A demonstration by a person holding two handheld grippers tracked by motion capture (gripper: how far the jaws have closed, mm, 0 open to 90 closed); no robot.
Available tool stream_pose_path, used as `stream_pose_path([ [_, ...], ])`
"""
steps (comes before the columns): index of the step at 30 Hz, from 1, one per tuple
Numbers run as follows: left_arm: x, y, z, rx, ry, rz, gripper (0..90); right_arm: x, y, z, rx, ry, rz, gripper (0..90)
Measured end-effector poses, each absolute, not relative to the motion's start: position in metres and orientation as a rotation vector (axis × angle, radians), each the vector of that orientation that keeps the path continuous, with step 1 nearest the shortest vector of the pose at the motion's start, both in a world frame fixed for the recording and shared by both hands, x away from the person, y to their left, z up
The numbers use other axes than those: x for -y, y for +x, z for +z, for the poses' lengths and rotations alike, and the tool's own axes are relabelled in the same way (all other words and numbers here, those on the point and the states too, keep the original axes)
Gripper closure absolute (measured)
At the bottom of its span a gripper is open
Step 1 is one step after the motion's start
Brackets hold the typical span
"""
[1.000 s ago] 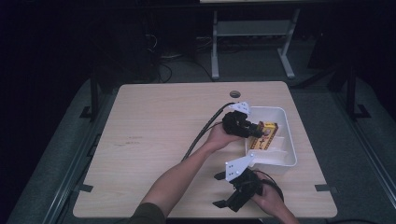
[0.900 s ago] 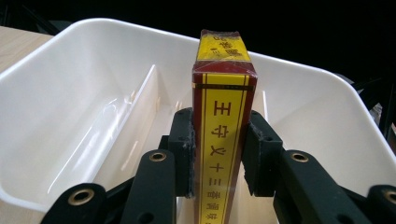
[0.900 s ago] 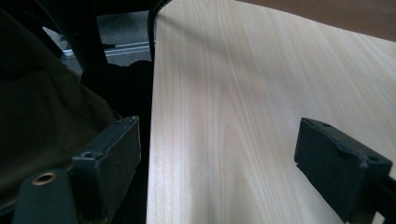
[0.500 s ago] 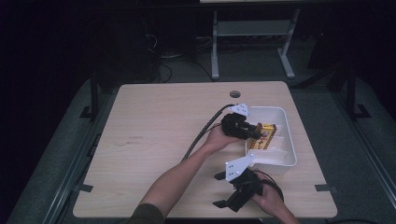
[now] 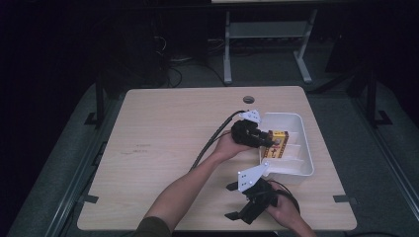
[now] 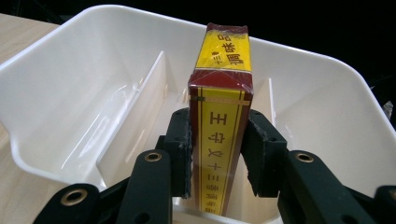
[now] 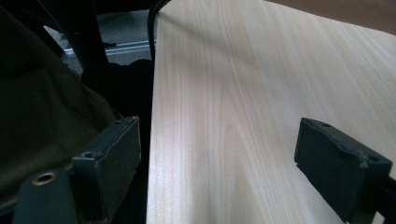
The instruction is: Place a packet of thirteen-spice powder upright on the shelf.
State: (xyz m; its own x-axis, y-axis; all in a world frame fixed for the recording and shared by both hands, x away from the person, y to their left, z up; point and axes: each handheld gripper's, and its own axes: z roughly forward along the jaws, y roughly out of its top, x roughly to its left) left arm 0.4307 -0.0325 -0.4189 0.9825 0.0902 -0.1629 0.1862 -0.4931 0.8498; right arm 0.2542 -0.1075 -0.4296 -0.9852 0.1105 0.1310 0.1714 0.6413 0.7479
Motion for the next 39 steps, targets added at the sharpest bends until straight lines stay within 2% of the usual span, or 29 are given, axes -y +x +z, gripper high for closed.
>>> stream_pose_path([
  [15,0.028,0.430,-0.415,-0.193,2.094,-0.105,61.9,0.106,0.255,-0.431,2.781,-0.236,-1.274,13.5],
  [39,0.010,0.419,-0.402,-0.175,2.134,-0.059,45.2,0.105,0.256,-0.432,2.784,-0.248,-1.276,13.5],
])
